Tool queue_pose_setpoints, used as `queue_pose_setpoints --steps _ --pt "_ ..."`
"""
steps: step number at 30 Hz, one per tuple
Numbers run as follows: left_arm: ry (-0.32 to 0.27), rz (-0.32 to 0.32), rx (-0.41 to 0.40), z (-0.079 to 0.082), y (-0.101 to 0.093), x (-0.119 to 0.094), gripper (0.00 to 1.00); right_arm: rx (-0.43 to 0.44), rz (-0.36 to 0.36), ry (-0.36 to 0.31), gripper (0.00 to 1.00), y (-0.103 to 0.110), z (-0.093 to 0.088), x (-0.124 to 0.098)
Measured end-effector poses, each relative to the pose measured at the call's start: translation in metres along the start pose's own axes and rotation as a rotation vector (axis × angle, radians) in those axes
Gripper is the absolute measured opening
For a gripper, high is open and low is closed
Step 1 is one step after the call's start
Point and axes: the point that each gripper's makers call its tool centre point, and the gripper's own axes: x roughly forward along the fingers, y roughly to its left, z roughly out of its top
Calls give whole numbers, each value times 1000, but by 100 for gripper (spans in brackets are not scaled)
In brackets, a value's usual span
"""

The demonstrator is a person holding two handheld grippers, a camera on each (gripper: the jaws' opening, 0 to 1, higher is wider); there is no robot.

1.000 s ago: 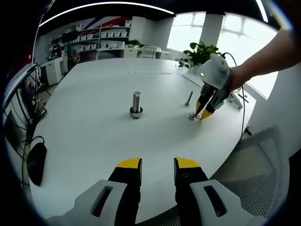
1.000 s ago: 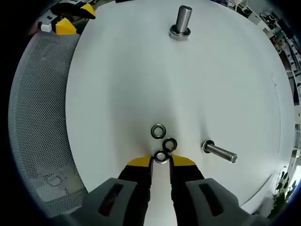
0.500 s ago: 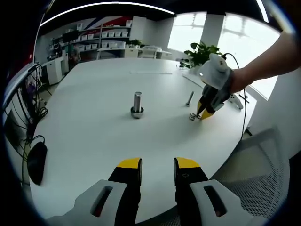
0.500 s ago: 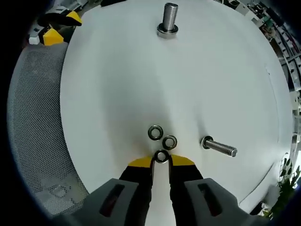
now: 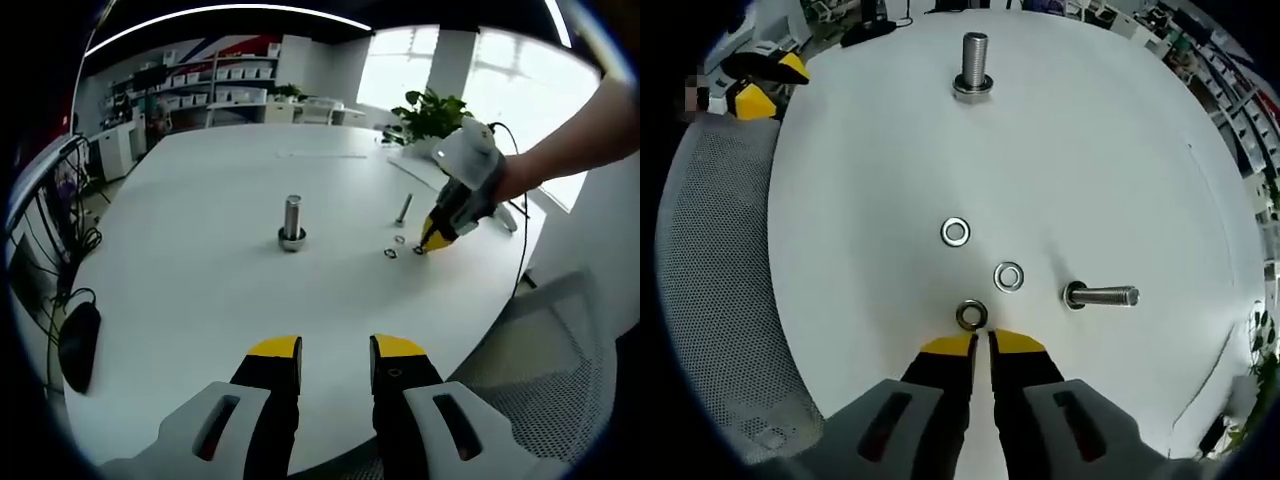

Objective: Place the washer onto the threaded stud by aligning its center hole with the stud, sliding it down to the base, and recovering from edge contact or off-axis alignment until the washer reaches the visible bottom stop.

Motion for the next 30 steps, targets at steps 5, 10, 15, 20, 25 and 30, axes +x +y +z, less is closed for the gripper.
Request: queue_pose_setpoints --steps 5,10,15,20,25,30 --pt "0 -1 1 0 -1 0 25 26 36 -15 19 8 2 -1" --pt "-1 -2 0 0 -1 0 25 16 47 -20 24 11 3 0" --pt "-3 -2 -1 1 -1 -1 25 13 52 -8 24 12 5 0" --pt "-3 -3 -1 1 -1 0 25 11 49 9 24 11 7 0" --pt "-3 -4 -1 1 -1 0 25 28 44 16 23 10 10 0" --pt "-4 -3 -2 1 0 0 25 7 46 52 23 10 11 2"
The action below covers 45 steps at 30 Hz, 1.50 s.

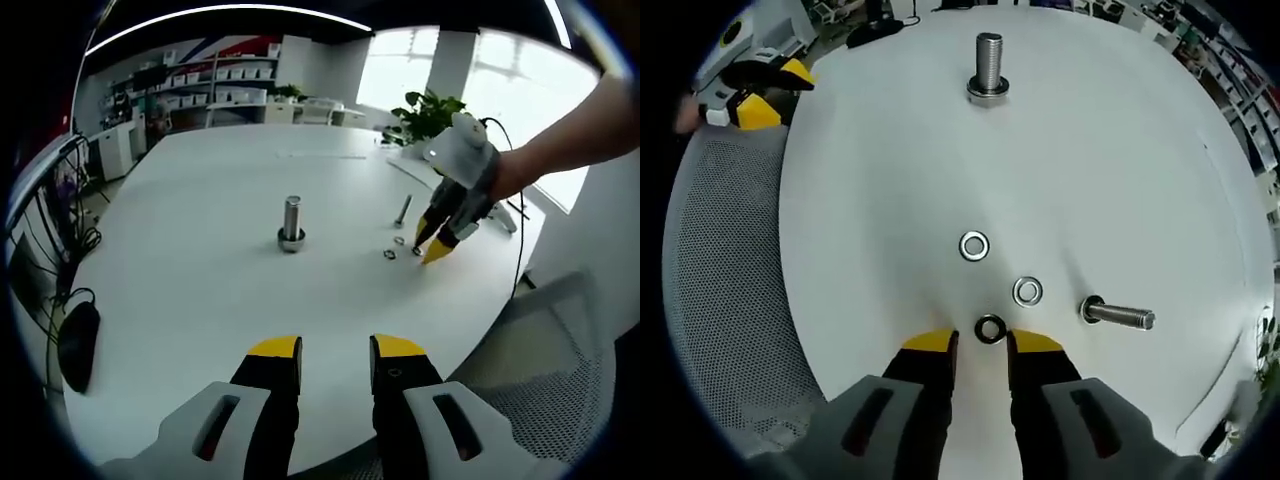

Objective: Place the washer onto the threaded stud by aligning its center hole with the stud, sliding it down to the base, and recovering from edge contact or off-axis alignment until the washer reaches the visible bottom stop.

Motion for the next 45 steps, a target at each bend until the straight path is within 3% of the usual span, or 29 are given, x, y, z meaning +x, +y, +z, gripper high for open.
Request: queue_pose_setpoints --steps 24,45 --pt "1 3 -1 0 0 0 25 60 -21 73 20 -3 1 0" --pt "6 5 0 -1 1 0 24 85 -32 70 16 -5 2 0"
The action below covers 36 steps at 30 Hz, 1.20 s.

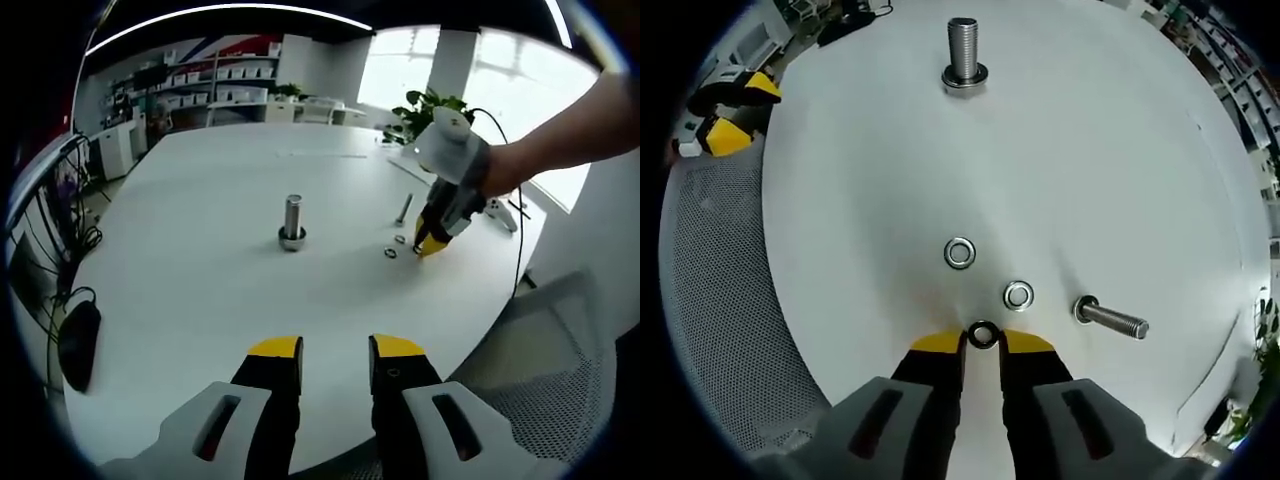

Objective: Place the washer onto the threaded stud by aligning its center hole with the stud, sliding it down to the base, and recovering from edge contact or off-axis alignment until the washer reaches the visible bottom stop.

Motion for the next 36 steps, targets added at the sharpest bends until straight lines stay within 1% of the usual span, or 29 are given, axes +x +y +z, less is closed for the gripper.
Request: queue_pose_setpoints --steps 5,9,13,14,15,18,23,27,34,36 --pt "-1 2 -3 0 0 0 24 -3 -17 -3 16 1 1 0" --pt "-1 2 -4 0 1 0 24 -8 -20 -27 16 1 0 -1" --pt "0 2 -5 0 0 -1 24 23 -11 -70 15 -1 -1 -1" --pt "-1 1 -4 0 0 -1 24 36 -13 -80 14 -1 -1 -1" --pt "-1 2 -4 1 0 -1 24 66 -14 -90 14 -1 0 -2" --pt "-1 0 -6 0 0 0 24 87 -7 -108 14 -2 -1 -2" --pt "-1 0 -7 0 0 0 24 88 -11 -121 14 -3 0 -1" --pt "-1 -2 -5 0 0 -1 24 98 -16 -116 14 -5 -5 -2" --pt "-5 -3 -8 1 0 -1 24 145 -33 -135 14 -18 -14 -11" --pt "-5 -3 -9 1 0 -1 24 172 -34 -147 14 -22 -14 -15"
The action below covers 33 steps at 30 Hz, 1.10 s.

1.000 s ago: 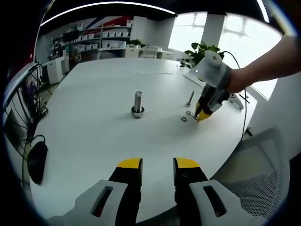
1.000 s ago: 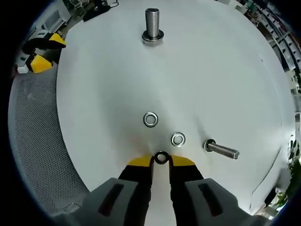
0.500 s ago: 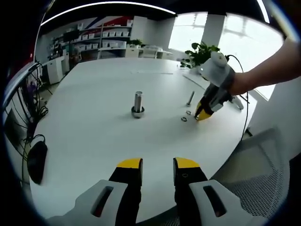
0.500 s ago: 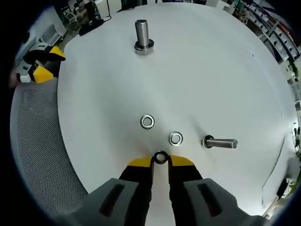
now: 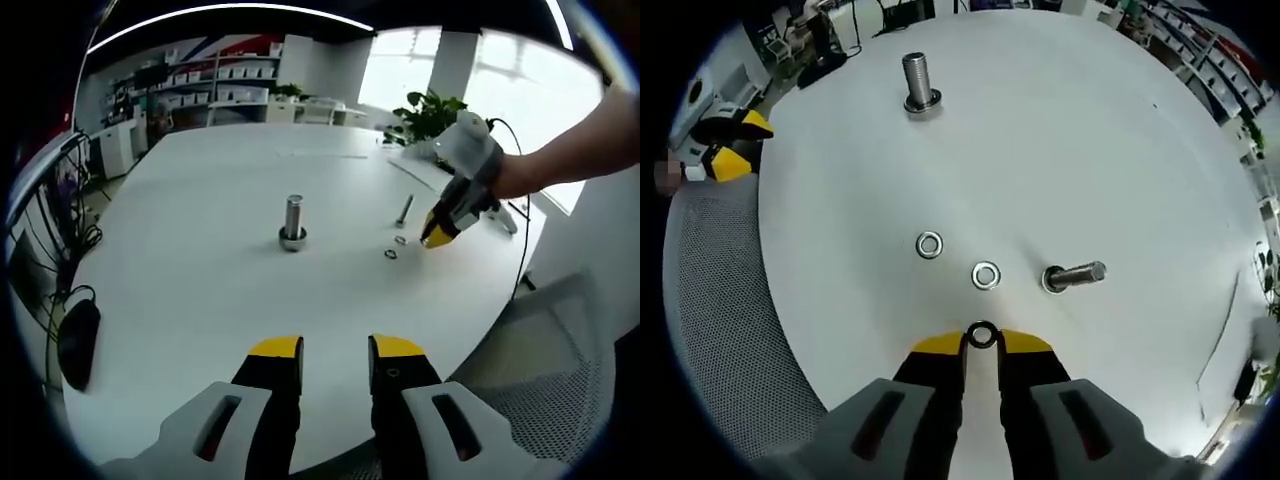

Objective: Place the washer onto the threaded stud by aligning its center hole with the stud, sliding it down to the base, and recovering from edge contact or off-axis alignment until the washer reaches the visible bottom stop.

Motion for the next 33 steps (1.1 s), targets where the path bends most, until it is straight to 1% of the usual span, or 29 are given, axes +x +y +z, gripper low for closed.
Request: queue_pose_setpoints --steps 4,9,12,17,18,19,22,29,33 --pt "0 -1 -1 0 0 0 24 20 -11 -20 14 -5 3 -4" --pt "3 -2 -4 -1 0 1 24 2 -28 -37 14 -10 8 -11" --pt "2 -3 -6 0 0 0 24 -21 -43 -50 14 -14 14 -17" --pt "2 -2 -8 0 0 0 24 -10 -61 -83 14 -23 24 -25" --pt "2 -2 -8 0 1 0 24 -11 -68 -90 14 -24 26 -26" --pt "1 -2 -7 0 1 0 24 -22 -78 -112 14 -25 30 -30" --pt "2 -6 -7 0 0 0 24 -26 -91 -128 14 -27 33 -34" --pt "3 -6 -8 0 0 0 24 -28 -115 -154 14 -35 38 -38" --pt "4 -6 -7 -1 0 0 24 -37 -134 -186 14 -38 45 -40"
